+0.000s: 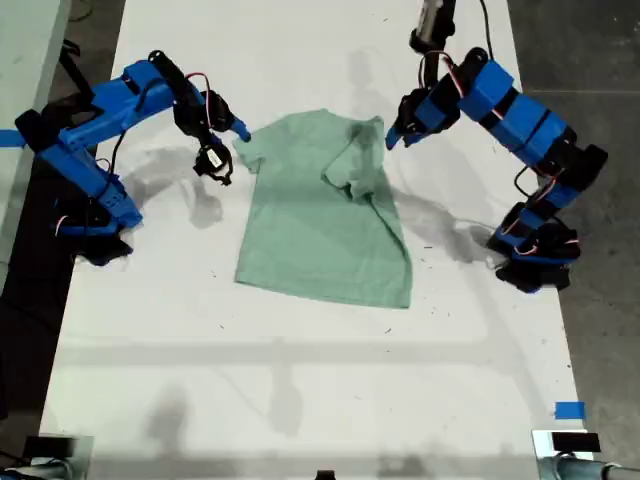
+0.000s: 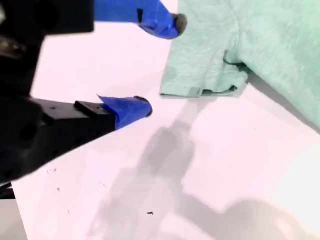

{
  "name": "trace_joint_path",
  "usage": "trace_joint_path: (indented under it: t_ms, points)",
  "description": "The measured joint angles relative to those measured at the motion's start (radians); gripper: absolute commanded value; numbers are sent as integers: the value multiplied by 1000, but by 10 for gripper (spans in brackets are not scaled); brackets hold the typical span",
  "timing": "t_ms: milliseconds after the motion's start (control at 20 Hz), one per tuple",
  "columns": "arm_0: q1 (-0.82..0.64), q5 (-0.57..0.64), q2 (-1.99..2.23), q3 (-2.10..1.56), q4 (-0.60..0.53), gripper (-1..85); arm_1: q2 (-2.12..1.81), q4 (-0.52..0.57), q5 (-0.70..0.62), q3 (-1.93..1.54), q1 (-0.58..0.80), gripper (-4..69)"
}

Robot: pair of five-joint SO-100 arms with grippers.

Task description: Fold t-shirt

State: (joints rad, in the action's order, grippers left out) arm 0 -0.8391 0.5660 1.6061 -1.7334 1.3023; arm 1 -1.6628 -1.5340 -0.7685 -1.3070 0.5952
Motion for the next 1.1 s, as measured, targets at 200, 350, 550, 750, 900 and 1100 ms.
trace_joint_path:
  t_ms: [200,350,550,750,900,1100]
  points:
    - [-49,12,-155,35,-44,275,-20,8,3,-28,0,130]
    - [-78,18,-284,124,-48,270,-46,8,12,-49,-17,128]
    - [-110,18,-456,265,-38,161,-103,17,28,-89,-26,126]
    - [-153,20,-703,568,127,63,-172,29,37,-147,-26,125]
    - [-156,29,-744,632,158,13,-224,37,46,-193,-26,123]
    - [-178,37,-687,569,160,0,-281,46,46,-247,-26,117]
